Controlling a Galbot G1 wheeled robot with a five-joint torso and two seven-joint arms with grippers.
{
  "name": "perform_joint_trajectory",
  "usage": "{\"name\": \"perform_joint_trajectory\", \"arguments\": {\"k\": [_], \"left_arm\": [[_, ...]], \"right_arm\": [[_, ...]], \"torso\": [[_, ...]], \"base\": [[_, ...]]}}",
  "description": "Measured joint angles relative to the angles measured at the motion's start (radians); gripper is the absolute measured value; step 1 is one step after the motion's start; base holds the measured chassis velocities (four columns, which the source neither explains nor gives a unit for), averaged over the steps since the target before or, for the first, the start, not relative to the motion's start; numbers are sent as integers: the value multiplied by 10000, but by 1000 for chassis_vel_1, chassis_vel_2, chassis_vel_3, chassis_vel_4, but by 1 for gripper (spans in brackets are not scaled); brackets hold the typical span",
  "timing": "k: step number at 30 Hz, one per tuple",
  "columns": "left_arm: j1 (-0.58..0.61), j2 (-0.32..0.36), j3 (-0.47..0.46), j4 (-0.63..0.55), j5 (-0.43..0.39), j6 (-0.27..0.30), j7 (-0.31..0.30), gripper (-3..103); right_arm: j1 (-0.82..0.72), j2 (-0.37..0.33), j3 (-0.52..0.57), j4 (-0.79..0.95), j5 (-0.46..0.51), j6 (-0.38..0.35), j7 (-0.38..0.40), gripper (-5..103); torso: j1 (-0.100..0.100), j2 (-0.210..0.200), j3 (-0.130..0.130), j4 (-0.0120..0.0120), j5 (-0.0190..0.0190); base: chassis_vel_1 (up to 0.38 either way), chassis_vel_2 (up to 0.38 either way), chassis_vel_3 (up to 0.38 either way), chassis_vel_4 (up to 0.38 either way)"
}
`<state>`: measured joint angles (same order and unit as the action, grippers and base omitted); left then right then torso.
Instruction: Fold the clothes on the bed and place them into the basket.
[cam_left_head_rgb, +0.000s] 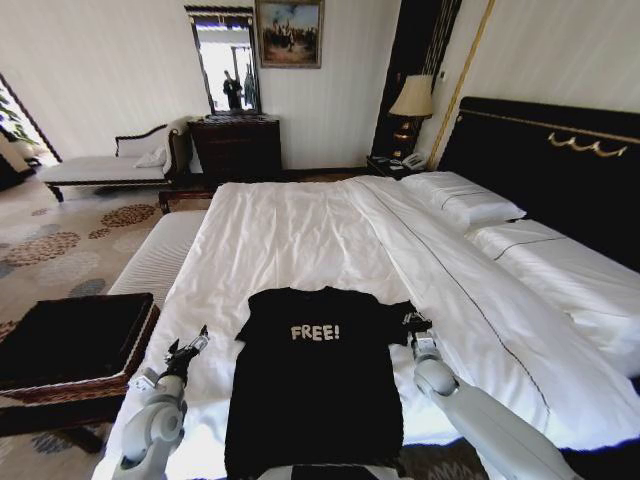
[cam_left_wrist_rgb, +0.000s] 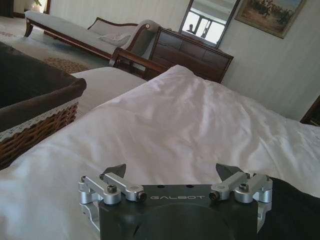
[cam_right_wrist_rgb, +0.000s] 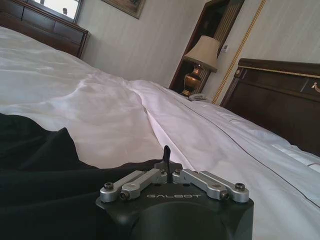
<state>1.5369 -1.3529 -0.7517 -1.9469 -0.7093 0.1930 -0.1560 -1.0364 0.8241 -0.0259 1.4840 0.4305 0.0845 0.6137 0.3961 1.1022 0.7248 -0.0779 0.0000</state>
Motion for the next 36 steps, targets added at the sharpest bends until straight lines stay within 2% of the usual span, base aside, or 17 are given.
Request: {"name": "perform_joint_trajectory", "arguments": {"k": [5,9,10,15,16,17,18,20,21,23,24,27,28,30,32,34,36], "left_arm": [[-3,1,-3,8,0,10,-3,100],[41,8,-94,41,4,11,-9,100],[41,8,-94,41,4,11,-9,100],[35,-67,-522,130,-162,44,-204,100],[12,-73,-669,166,-305,78,-290,100],[8,-66,-774,195,-424,104,-362,100],[8,-66,-774,195,-424,104,-362,100],[83,76,-994,297,-616,139,-435,100],[136,150,-1043,354,-620,139,-438,100],[242,261,-1079,487,-576,137,-428,100],[242,261,-1079,487,-576,137,-428,100],[656,306,-913,668,-981,47,62,100],[767,224,-834,593,-1361,43,237,100],[850,113,-739,487,-1744,44,383,100],[1016,-137,-450,171,-2127,48,660,100],[1059,-184,-340,90,-2012,48,714,100],[1249,-305,310,-171,-707,-45,872,100]], "right_arm": [[-48,51,-56,19,-9,-15,135,-3],[-97,123,6,203,1,-228,554,17],[-97,123,6,203,1,-228,554,17],[-355,175,600,1056,290,-513,1019,38],[-414,228,823,1272,376,-522,1064,38],[-462,282,1036,1441,441,-524,1088,44],[-462,282,1036,1441,441,-524,1088,44],[-587,464,1620,1842,523,-476,1091,55],[-639,538,1852,1959,499,-413,1050,55],[-734,673,2247,2115,390,-210,877,65],[-734,673,2247,2115,390,-210,877,65],[-1129,1247,3503,2440,-7,848,-149,82],[-1207,1417,3790,2517,-10,1068,-331,82],[-1274,1606,4044,2602,29,1222,-467,87],[-1424,2136,4567,2788,205,1339,-596,97],[-1467,2286,4678,2828,244,1340,-614,99],[-1696,2972,5124,2971,356,1339,-628,100]], "torso": [[0,0,0,0,-1],[0,0,0,0,0],[0,0,0,0,0],[0,0,0,-1,-3],[0,0,0,-1,0],[0,0,0,-1,0],[0,0,0,-1,0],[-1,0,0,1,-2],[-1,0,0,0,1],[-1,0,0,2,0],[-1,0,0,2,0],[-2,1,-1,0,0],[-2,1,-1,1,-2],[-2,0,-1,1,-2],[-2,1,-1,-1,-1],[-1,1,-1,-1,0],[-2,0,-1,0,1]], "base": [[0,0,0,0],[0,0,0,0],[0,0,0,0],[0,0,0,0],[0,0,0,0],[0,0,0,0],[0,0,0,0],[0,0,0,0],[0,0,0,0],[0,0,0,0],[0,0,0,0],[0,0,0,0],[0,0,0,0],[0,0,0,0],[0,0,0,0],[0,0,0,0],[0,0,0,0]]}}
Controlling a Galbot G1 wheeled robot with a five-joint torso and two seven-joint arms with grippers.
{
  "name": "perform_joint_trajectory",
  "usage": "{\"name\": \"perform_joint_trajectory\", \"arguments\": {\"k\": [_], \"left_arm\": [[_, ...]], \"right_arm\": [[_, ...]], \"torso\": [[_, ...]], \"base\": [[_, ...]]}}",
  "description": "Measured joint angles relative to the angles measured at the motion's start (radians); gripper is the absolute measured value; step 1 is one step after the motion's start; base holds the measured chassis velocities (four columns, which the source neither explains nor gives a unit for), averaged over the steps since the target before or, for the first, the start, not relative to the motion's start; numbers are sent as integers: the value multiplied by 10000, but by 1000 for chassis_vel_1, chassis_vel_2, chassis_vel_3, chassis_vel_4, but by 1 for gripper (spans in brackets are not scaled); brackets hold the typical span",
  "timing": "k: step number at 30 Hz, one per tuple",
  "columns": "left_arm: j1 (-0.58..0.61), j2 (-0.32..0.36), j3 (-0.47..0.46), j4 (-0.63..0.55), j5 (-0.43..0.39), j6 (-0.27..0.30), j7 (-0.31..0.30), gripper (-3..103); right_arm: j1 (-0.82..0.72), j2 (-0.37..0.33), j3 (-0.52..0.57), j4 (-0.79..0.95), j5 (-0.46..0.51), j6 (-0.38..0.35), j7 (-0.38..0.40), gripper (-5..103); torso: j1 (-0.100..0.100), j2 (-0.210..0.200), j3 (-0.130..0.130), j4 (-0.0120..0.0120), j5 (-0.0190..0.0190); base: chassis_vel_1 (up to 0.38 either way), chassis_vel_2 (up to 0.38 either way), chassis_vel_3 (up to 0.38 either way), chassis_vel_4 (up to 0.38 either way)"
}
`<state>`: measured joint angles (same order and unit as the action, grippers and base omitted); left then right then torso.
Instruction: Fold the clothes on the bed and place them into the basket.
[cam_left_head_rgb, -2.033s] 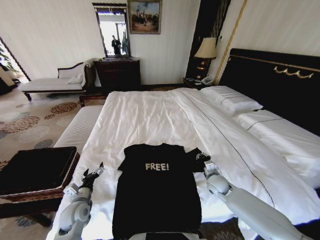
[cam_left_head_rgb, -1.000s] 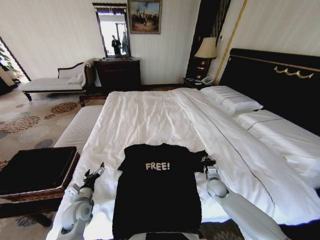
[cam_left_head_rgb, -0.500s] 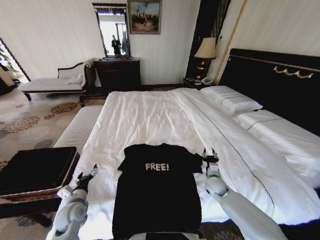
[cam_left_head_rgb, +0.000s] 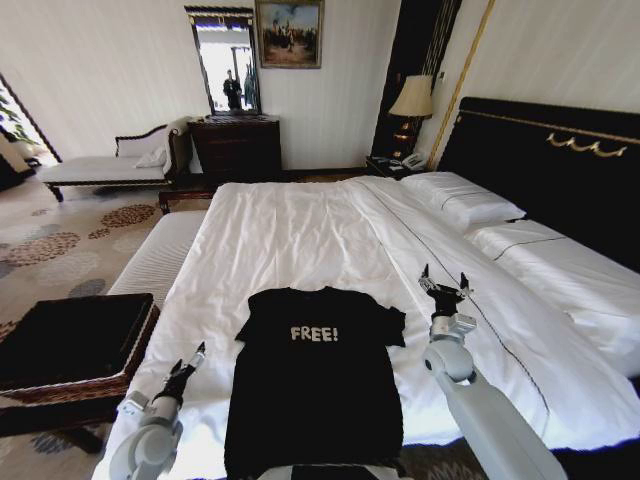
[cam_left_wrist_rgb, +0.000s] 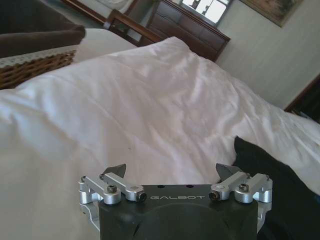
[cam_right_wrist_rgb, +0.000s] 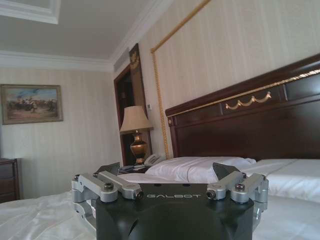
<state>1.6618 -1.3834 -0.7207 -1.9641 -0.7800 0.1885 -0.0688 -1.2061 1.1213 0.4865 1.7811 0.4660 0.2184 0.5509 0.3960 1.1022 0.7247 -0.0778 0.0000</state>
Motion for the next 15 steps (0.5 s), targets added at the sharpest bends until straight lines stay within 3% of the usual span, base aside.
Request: {"name": "perform_joint_trajectory", "arguments": {"k": [2,8,10,12,13,15], "left_arm": [[115,-58,501,-166,594,-32,23,100],[13,-275,1305,-320,689,6,-73,100],[-250,-398,1482,-247,158,94,-210,100],[-825,-601,1522,31,-1007,477,-536,100],[-825,-601,1522,31,-1007,477,-536,100],[-1360,-770,1419,310,-1813,771,-820,100]], "right_arm": [[-223,470,271,79,39,-12,-1,100],[-675,1060,763,216,92,-54,1,100],[-776,1115,876,217,109,-68,7,100],[-840,1101,918,172,111,-82,21,100],[-840,1101,918,172,111,-82,21,100],[-862,1055,900,131,97,-100,30,100]], "torso": [[0,0,1,0,1],[0,1,0,-1,1],[0,1,0,-2,1],[1,0,0,2,0],[1,0,0,2,0],[2,0,0,-1,-2]], "base": [[0,0,0,0],[0,0,0,0],[0,0,0,0],[0,0,0,0],[0,0,0,0],[0,0,0,0]]}}
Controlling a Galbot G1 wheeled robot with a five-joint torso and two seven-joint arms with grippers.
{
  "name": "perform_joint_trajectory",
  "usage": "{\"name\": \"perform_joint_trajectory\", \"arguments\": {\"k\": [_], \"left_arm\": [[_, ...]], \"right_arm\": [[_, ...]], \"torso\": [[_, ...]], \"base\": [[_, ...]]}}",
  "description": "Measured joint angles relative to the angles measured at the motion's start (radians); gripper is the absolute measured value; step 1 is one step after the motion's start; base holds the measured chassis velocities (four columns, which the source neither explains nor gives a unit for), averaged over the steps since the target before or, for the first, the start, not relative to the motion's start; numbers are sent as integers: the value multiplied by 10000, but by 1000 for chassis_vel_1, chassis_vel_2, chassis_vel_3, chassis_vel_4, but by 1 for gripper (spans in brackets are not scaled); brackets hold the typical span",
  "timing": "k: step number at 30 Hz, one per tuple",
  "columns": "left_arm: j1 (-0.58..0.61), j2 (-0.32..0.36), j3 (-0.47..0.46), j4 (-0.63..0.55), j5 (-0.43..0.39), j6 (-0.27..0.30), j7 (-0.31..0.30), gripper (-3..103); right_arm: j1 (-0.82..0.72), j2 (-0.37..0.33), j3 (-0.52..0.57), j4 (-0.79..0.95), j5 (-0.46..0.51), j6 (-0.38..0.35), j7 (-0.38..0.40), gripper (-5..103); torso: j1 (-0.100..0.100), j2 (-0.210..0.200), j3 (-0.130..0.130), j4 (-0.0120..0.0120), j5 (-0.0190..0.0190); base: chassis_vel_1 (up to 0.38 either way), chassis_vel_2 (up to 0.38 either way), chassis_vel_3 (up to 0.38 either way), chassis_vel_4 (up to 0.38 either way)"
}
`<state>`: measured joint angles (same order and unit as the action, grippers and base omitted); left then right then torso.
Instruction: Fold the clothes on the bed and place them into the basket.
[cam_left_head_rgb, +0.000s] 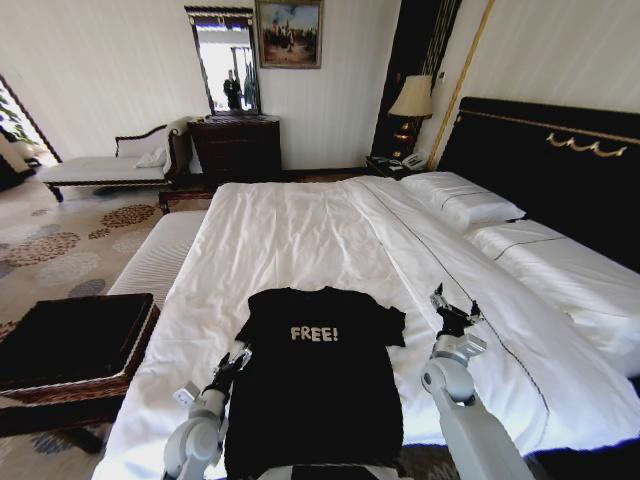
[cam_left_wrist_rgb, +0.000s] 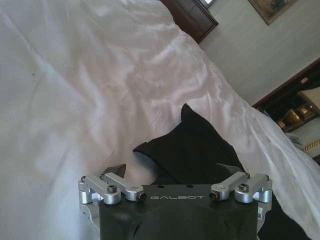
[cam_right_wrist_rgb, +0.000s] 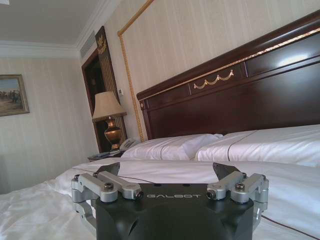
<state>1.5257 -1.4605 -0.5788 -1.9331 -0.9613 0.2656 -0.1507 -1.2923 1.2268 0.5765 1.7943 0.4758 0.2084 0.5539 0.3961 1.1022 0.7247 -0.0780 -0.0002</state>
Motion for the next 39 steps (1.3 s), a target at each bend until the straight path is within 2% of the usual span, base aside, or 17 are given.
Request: {"name": "perform_joint_trajectory", "arguments": {"k": [2,4,9,11,13,14,16,18,19,22,26,27,29,32,35,39], "left_arm": [[-449,-127,-89,295,-787,295,-301,100],[-635,-182,-102,476,-1042,420,-378,100],[-993,-313,-134,892,-1316,589,-409,101],[-1044,-329,-135,944,-1319,589,-407,97],[-1150,-338,-130,1071,-1246,536,-327,88],[-1180,-336,-128,1098,-1209,508,-299,88],[-1241,-326,-130,1134,-1162,444,-255,76],[-1258,-321,-132,1139,-1156,420,-243,76],[-1290,-302,-138,1150,-1139,385,-221,66],[-1327,-283,-141,1181,-1085,340,-198,60],[-1339,-263,-147,1300,-718,222,-128,39],[-1339,-263,-147,1300,-718,222,-128,39],[-1333,-262,-164,1312,-683,189,-102,28],[-1341,-262,-209,1303,-683,165,-100,23],[-1434,-215,-336,1220,-698,140,-95,7],[-1592,-46,-441,1203,-732,129,-95,1]], "right_arm": [[4,-27,-85,-22,-22,-53,11,100],[36,-23,-154,-46,-40,-87,24,100],[114,52,-277,-160,-87,-116,45,100],[126,74,-282,-189,-96,-116,46,100],[137,139,-281,-295,-139,-116,51,100],[132,161,-276,-336,-160,-112,52,100],[98,212,-271,-411,-228,-87,53,100],[79,233,-270,-436,-252,-78,53,100],[52,259,-268,-470,-298,-66,53,100],[23,293,-267,-506,-363,-47,53,100],[41,301,-267,-538,-393,-36,59,100],[41,301,-267,-538,-393,-36,59,100],[88,273,-267,-550,-392,-35,67,100],[98,252,-263,-552,-386,-35,74,100],[76,232,-254,-561,-385,-32,78,100],[65,219,-244,-617,-385,-19,80,100]], "torso": [[0,0,0,-1,2],[0,0,1,1,2],[0,0,1,2,2],[0,0,0,2,2],[0,0,1,2,2],[1,0,1,2,1],[1,-1,1,1,1],[0,0,1,1,1],[0,0,1,1,1],[0,-1,1,0,1],[1,0,1,1,1],[1,0,1,1,1],[0,0,1,1,0],[0,0,1,2,0],[0,0,1,1,1],[1,0,1,1,1]], "base": [[0,0,0,0],[0,0,0,0],[0,0,0,0],[0,0,0,0],[0,0,0,0],[0,0,0,0],[0,0,0,0],[0,0,0,0],[0,0,0,0],[0,0,0,0],[0,0,0,0],[0,0,0,0],[0,0,0,0],[0,0,0,0],[0,0,0,0],[0,0,0,0]]}}
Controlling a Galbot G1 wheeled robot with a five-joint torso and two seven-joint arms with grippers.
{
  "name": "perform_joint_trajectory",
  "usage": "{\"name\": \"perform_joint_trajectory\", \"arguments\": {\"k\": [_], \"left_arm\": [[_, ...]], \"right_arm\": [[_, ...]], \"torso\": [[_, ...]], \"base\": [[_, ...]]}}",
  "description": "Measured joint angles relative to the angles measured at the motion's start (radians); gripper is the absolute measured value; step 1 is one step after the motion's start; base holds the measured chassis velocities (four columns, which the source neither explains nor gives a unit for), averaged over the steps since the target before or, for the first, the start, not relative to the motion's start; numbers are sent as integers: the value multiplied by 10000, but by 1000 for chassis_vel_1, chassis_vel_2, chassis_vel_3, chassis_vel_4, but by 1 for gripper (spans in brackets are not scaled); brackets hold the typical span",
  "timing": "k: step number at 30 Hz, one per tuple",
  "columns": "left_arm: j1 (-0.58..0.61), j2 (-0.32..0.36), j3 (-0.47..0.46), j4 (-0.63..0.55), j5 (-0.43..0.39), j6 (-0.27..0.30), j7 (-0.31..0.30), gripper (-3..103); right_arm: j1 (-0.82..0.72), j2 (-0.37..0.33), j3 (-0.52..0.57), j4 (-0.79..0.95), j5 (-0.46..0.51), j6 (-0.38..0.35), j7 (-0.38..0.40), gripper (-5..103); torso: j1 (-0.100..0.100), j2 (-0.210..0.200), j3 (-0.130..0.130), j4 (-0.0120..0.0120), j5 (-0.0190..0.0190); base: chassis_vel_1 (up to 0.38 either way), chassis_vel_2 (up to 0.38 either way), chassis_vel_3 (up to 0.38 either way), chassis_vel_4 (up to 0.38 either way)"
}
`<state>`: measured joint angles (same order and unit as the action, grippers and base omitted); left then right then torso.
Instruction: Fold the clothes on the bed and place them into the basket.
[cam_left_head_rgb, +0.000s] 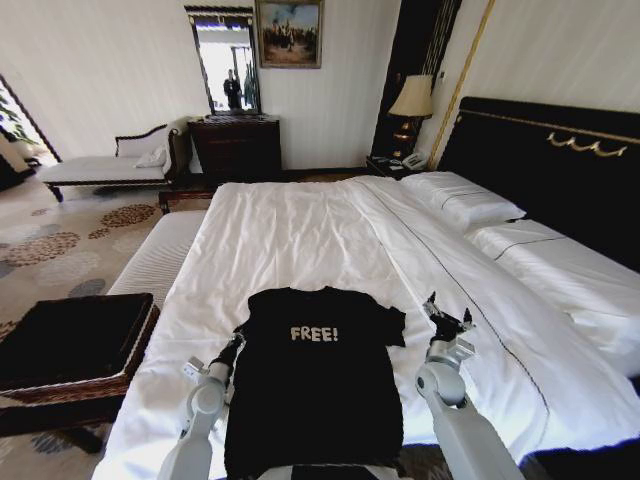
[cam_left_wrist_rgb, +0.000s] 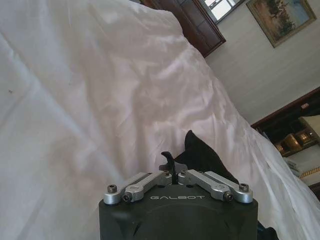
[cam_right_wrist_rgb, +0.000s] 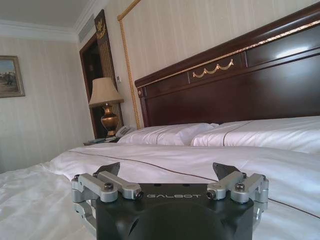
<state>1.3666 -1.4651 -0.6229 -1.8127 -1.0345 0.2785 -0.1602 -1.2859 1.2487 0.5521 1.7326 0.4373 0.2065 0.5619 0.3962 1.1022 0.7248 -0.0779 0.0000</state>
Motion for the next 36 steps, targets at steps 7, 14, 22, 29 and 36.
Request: {"name": "perform_joint_trajectory", "arguments": {"k": [7,14,22,29,36], "left_arm": [[-511,633,-421,119,-316,-1,-55,0],[-1065,1383,-742,517,-632,-9,-180,0],[-1467,1579,-641,1190,-523,-17,-224,0],[-1398,1391,-675,1474,-325,-116,-446,4],[-1266,1218,-994,1370,-113,-298,-943,26]], "right_arm": [[32,-114,32,-87,50,31,5,100],[135,-127,27,-198,124,55,-5,100],[152,-58,-39,-258,247,51,-11,100],[118,-113,-34,-326,249,40,-15,100],[103,-334,-252,-71,1104,-257,184,100]], "torso": [[0,-1,0,0,0],[0,-1,0,1,-1],[0,0,0,1,-1],[0,-1,0,0,0],[0,-1,0,1,2]], "base": [[0,0,0,0],[0,0,0,0],[0,0,0,0],[0,0,0,0],[0,0,0,0]]}}
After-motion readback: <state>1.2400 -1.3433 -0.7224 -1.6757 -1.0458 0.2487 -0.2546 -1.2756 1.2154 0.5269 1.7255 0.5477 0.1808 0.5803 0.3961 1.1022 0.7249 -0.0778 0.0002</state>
